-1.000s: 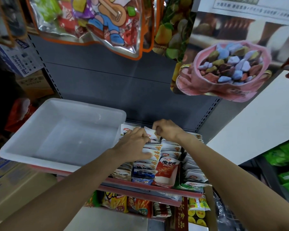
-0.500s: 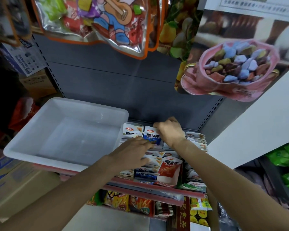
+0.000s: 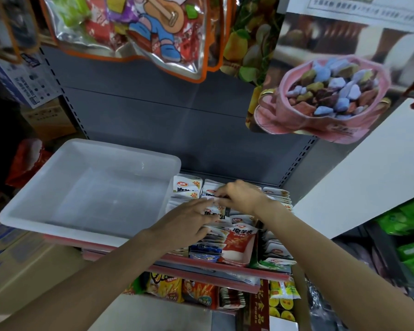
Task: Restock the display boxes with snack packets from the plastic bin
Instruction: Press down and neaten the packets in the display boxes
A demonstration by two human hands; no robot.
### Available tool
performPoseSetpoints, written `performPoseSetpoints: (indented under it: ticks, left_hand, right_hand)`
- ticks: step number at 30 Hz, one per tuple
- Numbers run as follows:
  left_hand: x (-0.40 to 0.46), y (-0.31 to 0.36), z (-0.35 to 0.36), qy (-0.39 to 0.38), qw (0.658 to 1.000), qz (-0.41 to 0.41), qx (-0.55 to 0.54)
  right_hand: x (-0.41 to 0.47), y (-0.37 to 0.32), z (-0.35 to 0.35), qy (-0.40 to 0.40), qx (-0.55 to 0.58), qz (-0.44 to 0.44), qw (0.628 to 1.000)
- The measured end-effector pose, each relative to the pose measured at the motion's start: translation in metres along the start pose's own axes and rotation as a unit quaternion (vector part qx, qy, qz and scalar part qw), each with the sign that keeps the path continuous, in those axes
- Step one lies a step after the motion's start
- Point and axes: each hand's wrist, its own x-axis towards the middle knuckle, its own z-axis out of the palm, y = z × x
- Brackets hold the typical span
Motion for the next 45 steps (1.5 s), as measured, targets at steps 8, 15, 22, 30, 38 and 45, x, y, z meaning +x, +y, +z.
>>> performPoseSetpoints:
  ticks: [8, 15, 22, 30, 38, 45]
  left_hand:
    - [0.004, 0.002, -0.004, -0.028, 0.999, -0.022, 0.001]
    - [0.021, -0.001, -0.015, -0.058, 0.998, -0.033, 0.021]
    - [0.017, -0.007, -0.008, -0.046, 0.998, -0.013, 0.031]
    - [0.008, -0.008, 0.001, -0.028, 1.000, -0.002, 0.007]
    - [0.006, -0.007, 0.004, -0.010, 1.000, -0.014, 0.008]
    - [0.005, -0.006, 0.005, -0.001, 1.000, -0.018, 0.008]
  right_hand:
    - [0.007, -0.005, 0.001, 0.033, -0.031, 0.054, 0.998]
    - [0.004, -0.003, 0.000, 0.047, -0.002, 0.039, 0.998]
    - [-0.002, -0.003, 0.013, 0.214, -0.047, -0.020, 0.975]
    - [0.001, -0.003, 0.017, 0.158, -0.129, 0.034, 0.978]
    - [0.005, -0.008, 0.028, 0.220, -0.148, 0.021, 0.964]
    - [-0.014, -0.016, 0.030, 0.210, -0.146, -0.009, 0.967]
